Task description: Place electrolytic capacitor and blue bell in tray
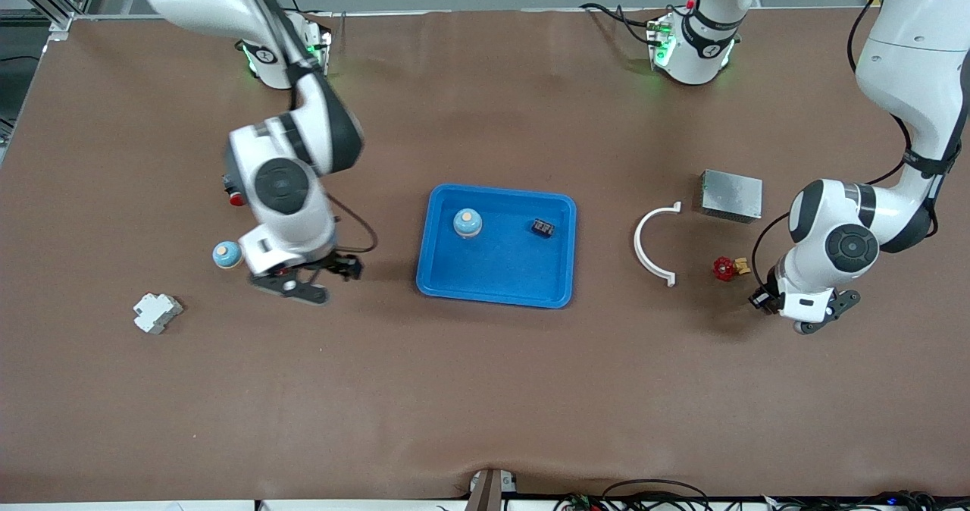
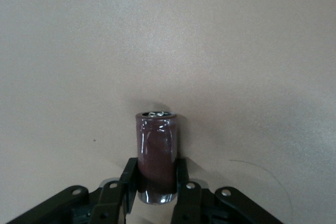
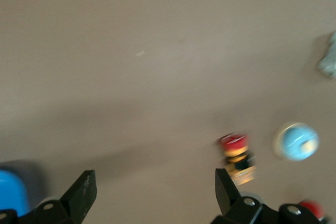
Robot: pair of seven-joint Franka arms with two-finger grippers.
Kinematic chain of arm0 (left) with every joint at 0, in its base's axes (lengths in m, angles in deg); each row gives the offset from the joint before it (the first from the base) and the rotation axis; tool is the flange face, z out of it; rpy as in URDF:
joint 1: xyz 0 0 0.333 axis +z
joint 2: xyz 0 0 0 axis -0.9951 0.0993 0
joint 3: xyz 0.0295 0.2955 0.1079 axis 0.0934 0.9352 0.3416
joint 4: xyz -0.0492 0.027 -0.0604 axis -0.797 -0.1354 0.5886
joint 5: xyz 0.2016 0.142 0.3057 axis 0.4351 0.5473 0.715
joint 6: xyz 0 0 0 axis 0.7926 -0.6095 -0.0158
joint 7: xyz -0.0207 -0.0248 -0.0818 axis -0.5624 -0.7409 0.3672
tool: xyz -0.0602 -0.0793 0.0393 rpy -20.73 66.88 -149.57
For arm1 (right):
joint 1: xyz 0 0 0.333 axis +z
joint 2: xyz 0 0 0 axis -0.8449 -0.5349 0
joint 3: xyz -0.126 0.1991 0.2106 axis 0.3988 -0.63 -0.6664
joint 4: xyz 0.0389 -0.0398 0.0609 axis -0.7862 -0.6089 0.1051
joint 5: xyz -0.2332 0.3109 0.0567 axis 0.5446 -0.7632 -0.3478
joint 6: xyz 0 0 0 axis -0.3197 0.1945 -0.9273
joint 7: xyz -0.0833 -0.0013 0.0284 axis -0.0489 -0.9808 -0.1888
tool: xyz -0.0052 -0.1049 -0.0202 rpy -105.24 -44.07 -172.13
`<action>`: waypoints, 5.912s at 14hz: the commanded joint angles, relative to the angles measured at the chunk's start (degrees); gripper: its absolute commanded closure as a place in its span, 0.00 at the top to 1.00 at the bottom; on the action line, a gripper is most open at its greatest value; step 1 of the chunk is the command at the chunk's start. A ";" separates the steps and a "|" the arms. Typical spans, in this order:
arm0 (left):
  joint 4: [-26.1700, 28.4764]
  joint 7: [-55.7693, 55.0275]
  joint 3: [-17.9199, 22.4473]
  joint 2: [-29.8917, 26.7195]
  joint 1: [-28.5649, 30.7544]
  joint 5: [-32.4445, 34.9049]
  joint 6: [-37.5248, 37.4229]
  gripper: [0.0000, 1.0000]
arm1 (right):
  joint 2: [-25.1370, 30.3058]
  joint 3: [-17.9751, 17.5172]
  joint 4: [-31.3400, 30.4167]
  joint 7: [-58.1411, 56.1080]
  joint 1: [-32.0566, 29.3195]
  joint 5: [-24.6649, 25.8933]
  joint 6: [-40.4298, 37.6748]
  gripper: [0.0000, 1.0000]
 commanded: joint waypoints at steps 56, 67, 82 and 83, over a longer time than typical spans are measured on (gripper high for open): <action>-17.69 -48.96 -16.27 4.65 -21.57 -9.26 -9.98 0.00 | 3.01 -1.53 -36.41 -37.27 -26.33 -13.67 39.82 1.00; -17.51 -61.28 -10.90 8.96 -32.92 -9.17 -8.03 0.00 | 3.01 -1.53 -36.41 -35.60 -25.89 -13.76 39.73 0.00; -19.27 -54.55 -10.54 2.92 -27.31 -9.00 -10.39 1.00 | 5.55 -1.79 -11.63 -16.91 -15.27 -13.14 6.52 0.00; -19.36 -49.12 -10.63 1.25 -26.52 -9.00 -12.58 1.00 | 6.08 -1.79 -11.54 -14.44 -13.69 -13.14 6.34 0.00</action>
